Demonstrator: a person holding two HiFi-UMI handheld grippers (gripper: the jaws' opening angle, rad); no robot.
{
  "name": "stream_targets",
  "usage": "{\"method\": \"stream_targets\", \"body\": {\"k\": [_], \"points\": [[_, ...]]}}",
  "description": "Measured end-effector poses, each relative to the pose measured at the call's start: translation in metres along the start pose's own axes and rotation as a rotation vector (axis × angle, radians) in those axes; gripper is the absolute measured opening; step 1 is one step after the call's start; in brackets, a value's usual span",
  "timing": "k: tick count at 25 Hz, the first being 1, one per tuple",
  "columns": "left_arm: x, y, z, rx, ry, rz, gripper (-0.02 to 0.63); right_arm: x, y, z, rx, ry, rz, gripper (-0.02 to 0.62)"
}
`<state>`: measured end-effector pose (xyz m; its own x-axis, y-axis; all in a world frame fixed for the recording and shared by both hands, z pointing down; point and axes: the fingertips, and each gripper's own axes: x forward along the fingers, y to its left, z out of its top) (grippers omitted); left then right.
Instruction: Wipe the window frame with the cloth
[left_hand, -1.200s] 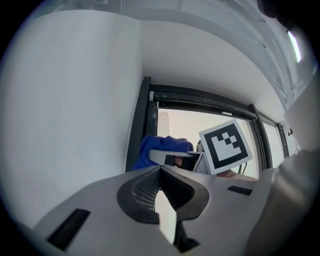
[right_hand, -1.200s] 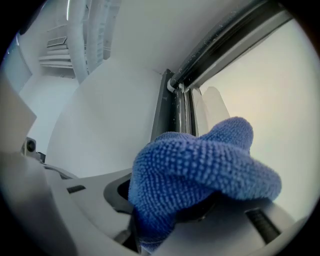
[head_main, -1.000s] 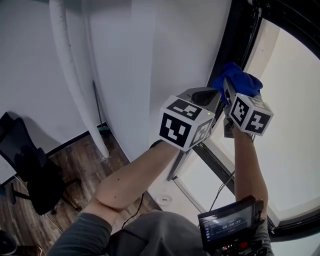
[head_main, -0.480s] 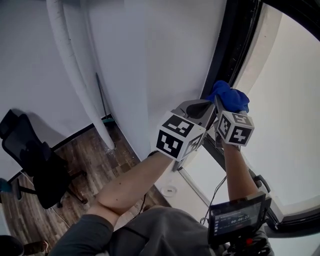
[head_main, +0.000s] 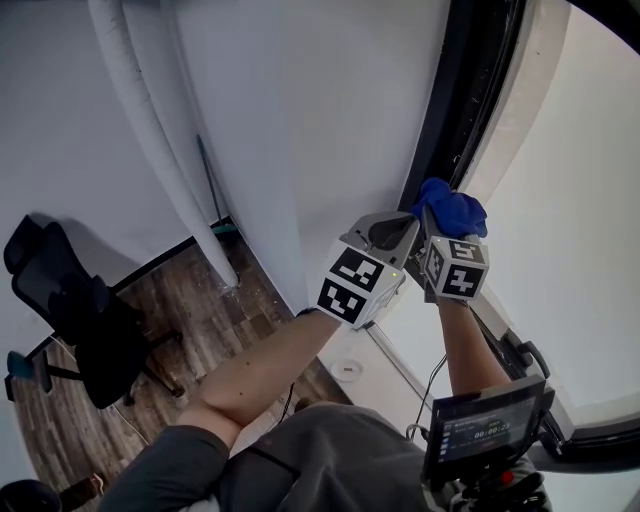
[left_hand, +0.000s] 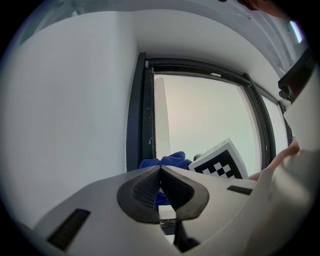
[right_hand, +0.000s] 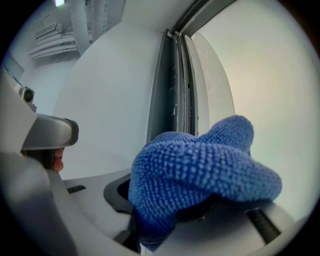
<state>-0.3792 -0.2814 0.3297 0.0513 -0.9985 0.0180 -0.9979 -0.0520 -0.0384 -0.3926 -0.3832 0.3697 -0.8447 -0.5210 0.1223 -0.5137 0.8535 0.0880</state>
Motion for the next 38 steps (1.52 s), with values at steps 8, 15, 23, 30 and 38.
{"method": "stream_targets", "body": {"k": [8,15,23,30,38], "points": [[0.007,0.005,-0.073,-0.051,0.043,-0.005,0.005,0.007,0.006,-0.073,0.002,0.099,-0.013,0.16],[0.009,0.011,-0.119,-0.117,0.087,-0.02,0.005,0.012,0.007,-0.139,0.016,0.209,-0.032,0.161],[0.014,0.013,-0.158,-0.127,0.142,-0.018,0.005,0.018,0.01,-0.187,0.032,0.296,-0.037,0.16],[0.014,0.011,-0.172,-0.158,0.17,-0.022,0.005,0.02,0.015,-0.196,0.066,0.303,-0.029,0.16],[0.002,-0.011,-0.136,-0.161,0.111,-0.108,0.005,-0.027,0.016,-0.157,0.145,0.225,-0.01,0.161]]}}
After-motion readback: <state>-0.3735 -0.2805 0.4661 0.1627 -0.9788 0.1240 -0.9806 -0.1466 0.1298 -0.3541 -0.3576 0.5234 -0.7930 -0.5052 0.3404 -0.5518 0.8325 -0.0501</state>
